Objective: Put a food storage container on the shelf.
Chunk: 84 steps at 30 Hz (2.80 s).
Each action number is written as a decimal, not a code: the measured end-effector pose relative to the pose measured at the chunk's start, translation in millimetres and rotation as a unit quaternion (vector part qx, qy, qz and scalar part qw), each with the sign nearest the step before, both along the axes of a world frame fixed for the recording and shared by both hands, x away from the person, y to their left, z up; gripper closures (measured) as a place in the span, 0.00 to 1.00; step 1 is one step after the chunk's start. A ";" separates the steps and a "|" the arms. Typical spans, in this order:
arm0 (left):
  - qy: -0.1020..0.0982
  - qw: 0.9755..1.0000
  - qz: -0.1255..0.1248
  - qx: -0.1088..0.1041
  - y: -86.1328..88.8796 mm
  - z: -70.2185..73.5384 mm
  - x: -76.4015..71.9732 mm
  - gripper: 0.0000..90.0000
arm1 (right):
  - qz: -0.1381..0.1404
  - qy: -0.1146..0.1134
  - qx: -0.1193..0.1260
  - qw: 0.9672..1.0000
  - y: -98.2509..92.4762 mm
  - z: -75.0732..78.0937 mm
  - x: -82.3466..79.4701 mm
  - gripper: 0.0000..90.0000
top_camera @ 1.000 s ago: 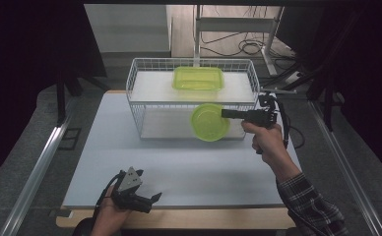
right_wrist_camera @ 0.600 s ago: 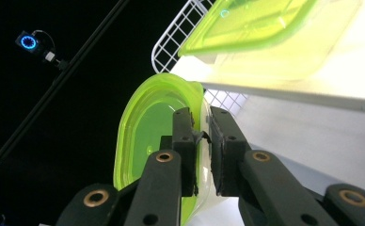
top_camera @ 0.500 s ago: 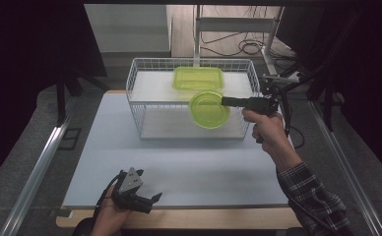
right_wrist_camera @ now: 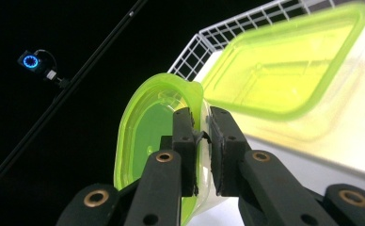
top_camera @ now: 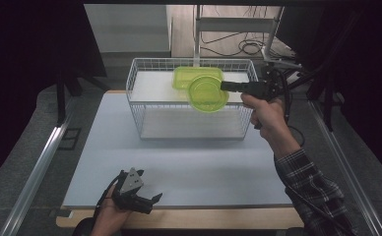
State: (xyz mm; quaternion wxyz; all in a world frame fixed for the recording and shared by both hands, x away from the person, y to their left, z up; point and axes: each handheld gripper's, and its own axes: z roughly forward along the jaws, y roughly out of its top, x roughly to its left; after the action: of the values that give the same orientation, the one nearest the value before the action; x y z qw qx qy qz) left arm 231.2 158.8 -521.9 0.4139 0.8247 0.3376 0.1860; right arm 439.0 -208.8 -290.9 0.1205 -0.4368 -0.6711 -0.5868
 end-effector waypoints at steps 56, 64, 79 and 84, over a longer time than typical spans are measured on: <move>0.002 1.000 -0.015 0.017 -3.3 -1.3 -1.8 0.01 | -0.152 -0.077 -0.156 0.973 59.3 26.6 59.9 0.61; 0.002 1.000 -0.015 0.021 -3.9 -1.8 -2.1 0.01 | -0.114 -0.099 -0.158 0.976 62.5 27.4 49.5 0.30; 0.000 1.000 -0.025 0.011 -4.4 -1.1 -2.6 0.02 | -0.049 -0.124 -0.160 0.978 48.4 7.8 18.5 0.16; 0.005 1.000 -0.025 -0.002 -3.1 -0.7 -2.1 0.02 | -0.035 -0.142 -0.174 0.974 47.1 3.6 5.0 0.14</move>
State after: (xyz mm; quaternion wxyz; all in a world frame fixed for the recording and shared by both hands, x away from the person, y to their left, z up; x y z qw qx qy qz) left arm 229.1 155.7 -522.6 0.4182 0.8329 0.3198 0.1707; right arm 444.0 -161.7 -287.3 -0.0744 -0.3863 -0.7574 -0.5211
